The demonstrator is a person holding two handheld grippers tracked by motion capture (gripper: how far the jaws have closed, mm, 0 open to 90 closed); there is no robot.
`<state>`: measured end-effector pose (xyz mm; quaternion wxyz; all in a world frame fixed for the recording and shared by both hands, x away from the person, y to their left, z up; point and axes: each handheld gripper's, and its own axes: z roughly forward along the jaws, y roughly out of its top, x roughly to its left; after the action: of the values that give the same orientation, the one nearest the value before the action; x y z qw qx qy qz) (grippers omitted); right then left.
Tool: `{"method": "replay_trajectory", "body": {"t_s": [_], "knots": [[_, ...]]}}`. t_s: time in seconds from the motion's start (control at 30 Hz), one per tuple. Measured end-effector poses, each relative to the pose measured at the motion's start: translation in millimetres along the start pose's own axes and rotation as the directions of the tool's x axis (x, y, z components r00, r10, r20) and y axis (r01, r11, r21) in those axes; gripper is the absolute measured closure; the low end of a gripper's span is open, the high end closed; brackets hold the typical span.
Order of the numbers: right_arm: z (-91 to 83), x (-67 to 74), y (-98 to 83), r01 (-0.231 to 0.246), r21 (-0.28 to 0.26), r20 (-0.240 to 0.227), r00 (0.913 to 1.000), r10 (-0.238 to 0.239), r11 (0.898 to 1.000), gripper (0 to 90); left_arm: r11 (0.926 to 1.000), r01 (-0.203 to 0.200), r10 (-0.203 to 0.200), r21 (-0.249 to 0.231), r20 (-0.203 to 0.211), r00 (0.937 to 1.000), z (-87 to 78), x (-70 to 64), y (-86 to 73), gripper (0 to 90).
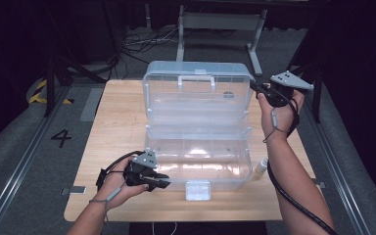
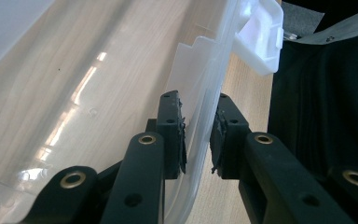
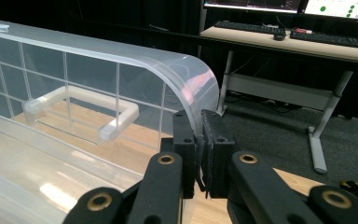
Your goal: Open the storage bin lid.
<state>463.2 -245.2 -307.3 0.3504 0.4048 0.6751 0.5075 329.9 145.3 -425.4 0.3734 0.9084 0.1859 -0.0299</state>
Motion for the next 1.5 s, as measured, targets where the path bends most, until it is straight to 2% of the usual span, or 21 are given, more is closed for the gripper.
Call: {"method": "replay_trajectory", "body": {"t_s": [0.3,0.87,1.37,1.5], "knots": [[6.4,-3.0,-1.4,-0.015,-0.007,-0.001,0.9999,0.015,1.0,86.1,1.0,-0.001,0.001,0.007,-0.004,1.0,-0.1,-0.1,0.4,76.0],[21.8,-2.7,-6.7,-0.029,-0.037,0.047,0.9984,0.031,0.999,86.4,0.9999,0.001,0.0,0.014,-0.009,1.0,-0.3,-0.3,0.6,75.9],[38.8,-7.1,-7.3,-0.03,-0.014,0.056,0.9979,0.031,0.999,86.1,0.9998,0.004,-0.004,0.019,-0.008,1.0,-0.3,-0.1,1.1,76.0],[44.2,-10.4,-8.5,-0.048,-0.008,0.049,0.9976,0.048,0.999,86.0,0.9998,0.0,0.0,0.02,-0.006,1.0,-0.3,0.1,1.1,76.0]]}}
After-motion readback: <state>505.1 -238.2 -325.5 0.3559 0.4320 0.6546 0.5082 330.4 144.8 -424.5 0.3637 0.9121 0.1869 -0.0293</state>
